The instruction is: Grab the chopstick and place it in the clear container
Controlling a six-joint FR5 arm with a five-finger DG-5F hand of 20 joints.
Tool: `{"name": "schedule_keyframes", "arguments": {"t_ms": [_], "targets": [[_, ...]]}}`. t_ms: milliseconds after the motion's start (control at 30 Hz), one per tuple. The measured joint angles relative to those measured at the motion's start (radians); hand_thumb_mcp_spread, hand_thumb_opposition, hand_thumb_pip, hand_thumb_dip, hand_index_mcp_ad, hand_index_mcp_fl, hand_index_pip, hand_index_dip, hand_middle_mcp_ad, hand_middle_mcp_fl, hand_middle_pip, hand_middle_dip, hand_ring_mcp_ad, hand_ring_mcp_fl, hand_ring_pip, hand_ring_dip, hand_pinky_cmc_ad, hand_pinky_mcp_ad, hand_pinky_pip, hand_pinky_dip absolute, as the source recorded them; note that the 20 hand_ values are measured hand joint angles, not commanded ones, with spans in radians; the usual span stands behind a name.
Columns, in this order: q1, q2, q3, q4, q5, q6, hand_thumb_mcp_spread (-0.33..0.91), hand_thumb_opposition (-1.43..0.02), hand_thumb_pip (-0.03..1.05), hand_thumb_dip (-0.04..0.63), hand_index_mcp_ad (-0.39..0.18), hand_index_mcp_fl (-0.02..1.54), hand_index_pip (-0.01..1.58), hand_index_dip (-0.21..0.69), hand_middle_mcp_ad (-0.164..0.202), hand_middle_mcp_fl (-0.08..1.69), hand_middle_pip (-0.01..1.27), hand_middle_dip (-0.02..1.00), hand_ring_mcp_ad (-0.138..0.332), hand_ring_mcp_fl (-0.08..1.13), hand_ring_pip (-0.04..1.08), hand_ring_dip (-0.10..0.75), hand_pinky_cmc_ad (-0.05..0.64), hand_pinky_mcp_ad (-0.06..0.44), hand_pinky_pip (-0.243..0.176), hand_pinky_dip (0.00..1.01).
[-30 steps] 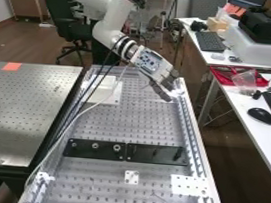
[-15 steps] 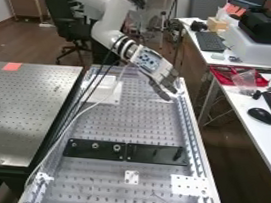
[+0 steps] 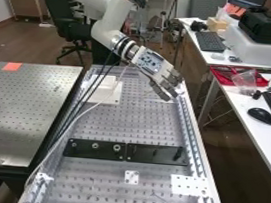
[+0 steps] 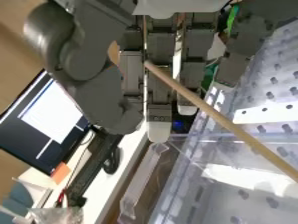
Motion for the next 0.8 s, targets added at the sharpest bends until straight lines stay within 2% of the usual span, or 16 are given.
{"name": "schedule_keyframes", "arguments": {"t_ms": [33,133,267,333,500,600,667,800], "targets": [[0.000,0.004,-0.001,0.005,-0.005,-0.008,0.41,-0.87,0.78,0.347,0.000,0.17,1.08,-0.087,0.045,0.48,0.71,0.55,0.131,0.31,0.30,0.407,0.361,0.260,-0.044,0.64],[0.000,0.011,-0.004,0.015,-0.020,-0.025,0.41,-0.85,0.78,0.347,0.000,0.14,1.00,-0.094,0.044,0.44,0.66,0.55,0.133,0.25,0.34,0.407,0.361,0.264,-0.049,0.67],[0.002,0.024,-0.011,0.041,-0.030,-0.056,0.41,-0.80,0.78,0.330,0.003,0.12,0.91,-0.073,0.045,0.39,0.62,0.54,0.145,0.23,0.34,0.396,0.367,0.264,-0.058,0.70],[0.004,0.033,-0.017,0.060,-0.033,-0.070,0.40,-0.80,0.76,0.332,0.000,0.12,0.88,-0.054,0.042,0.40,0.60,0.54,0.148,0.21,0.34,0.396,0.351,0.264,-0.075,0.69],[0.007,0.065,-0.039,0.118,-0.031,-0.129,0.40,-0.79,0.74,0.321,0.000,0.12,0.82,-0.031,0.042,0.40,0.55,0.53,0.148,0.21,0.34,0.396,0.328,0.264,-0.082,0.70],[0.006,0.096,-0.069,0.170,-0.028,-0.190,0.40,-0.77,0.71,0.312,0.000,0.12,0.72,-0.021,0.042,0.39,0.47,0.52,0.145,0.20,0.32,0.393,0.328,0.260,-0.093,0.71],[0.003,0.140,-0.114,0.227,-0.027,-0.264,0.39,-0.77,0.67,0.307,0.000,0.15,0.59,-0.009,0.042,0.40,0.40,0.52,0.148,0.20,0.29,0.393,0.328,0.260,-0.089,0.71],[-0.004,0.205,-0.181,0.291,-0.024,-0.358,0.36,-0.76,0.66,0.278,0.000,0.19,0.48,0.038,0.045,0.42,0.32,0.52,0.148,0.20,0.28,0.379,0.328,0.262,-0.093,0.75]]}}
